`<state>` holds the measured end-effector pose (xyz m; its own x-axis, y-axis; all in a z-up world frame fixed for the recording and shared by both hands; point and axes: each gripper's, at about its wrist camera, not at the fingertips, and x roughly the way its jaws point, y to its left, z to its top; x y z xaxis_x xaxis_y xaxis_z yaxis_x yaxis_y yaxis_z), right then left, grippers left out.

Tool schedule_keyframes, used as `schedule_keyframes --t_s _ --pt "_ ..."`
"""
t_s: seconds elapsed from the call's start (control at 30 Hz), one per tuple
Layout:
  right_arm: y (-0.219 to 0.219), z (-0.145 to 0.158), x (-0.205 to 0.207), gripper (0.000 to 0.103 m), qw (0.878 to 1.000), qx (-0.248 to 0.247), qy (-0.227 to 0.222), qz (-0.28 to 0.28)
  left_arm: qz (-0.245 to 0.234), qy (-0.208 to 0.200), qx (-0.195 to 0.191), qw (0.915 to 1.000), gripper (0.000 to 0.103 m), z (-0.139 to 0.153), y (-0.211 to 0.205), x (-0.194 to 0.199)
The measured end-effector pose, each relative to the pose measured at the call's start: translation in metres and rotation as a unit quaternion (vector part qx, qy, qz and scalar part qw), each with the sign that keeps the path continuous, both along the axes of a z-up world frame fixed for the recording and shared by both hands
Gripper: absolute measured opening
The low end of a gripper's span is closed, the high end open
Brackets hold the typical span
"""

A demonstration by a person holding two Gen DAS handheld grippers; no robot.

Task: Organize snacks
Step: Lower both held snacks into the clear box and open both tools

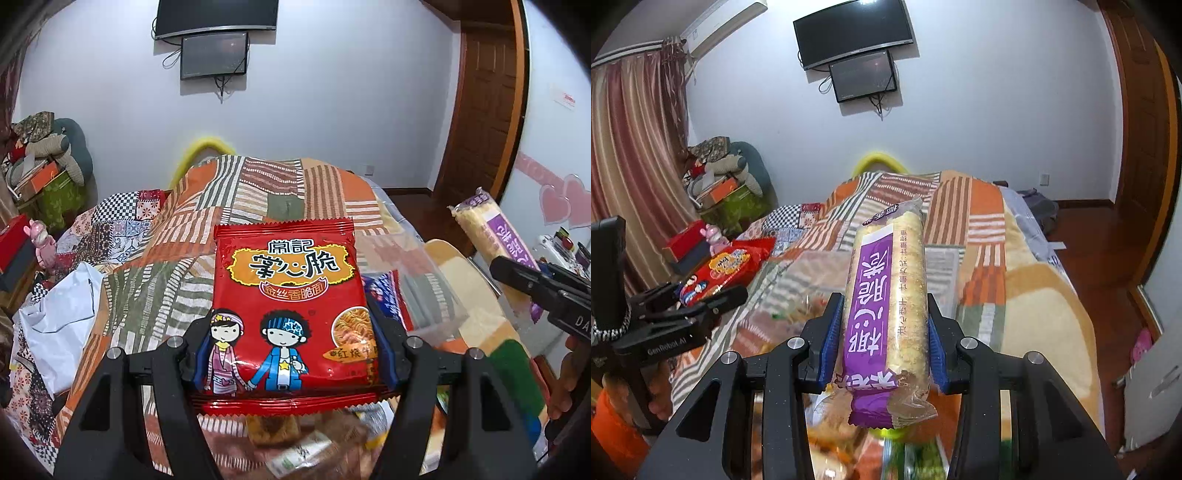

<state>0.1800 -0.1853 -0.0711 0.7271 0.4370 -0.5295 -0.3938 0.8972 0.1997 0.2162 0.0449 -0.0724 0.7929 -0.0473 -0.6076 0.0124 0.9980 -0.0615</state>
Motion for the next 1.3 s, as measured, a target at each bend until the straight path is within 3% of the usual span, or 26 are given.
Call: schedule_keyframes --t_s 0.3,0.63,0.93,1.03,1.3 --pt "0.011 -0.013 0.033 0.038 1.0 -0.018 0.013 -0.014 0.019 0.047 -0.022 0.9985 0.068 -0.03 0.024 0.044" --pt "0.021 -0.046 0.068 0.038 0.996 -0.036 0.078 -0.014 0.009 0.099 -0.038 0.9943 0.068 -0.061 0.031 0.083" --pt "0.028 -0.055 0.078 0.038 0.993 -0.057 0.101 -0.007 0.007 0.094 0.007 0.9955 0.068 -0.065 0.019 0.099" --pt "0.031 -0.056 0.078 0.038 0.993 -0.063 0.103 -0.007 0.013 0.1 0.007 0.9949 0.074 -0.067 0.019 0.101" --pt "0.029 -0.043 0.067 0.055 0.994 -0.079 0.078 -0.009 0.014 0.117 -0.021 0.9929 0.076 -0.065 0.022 0.098"
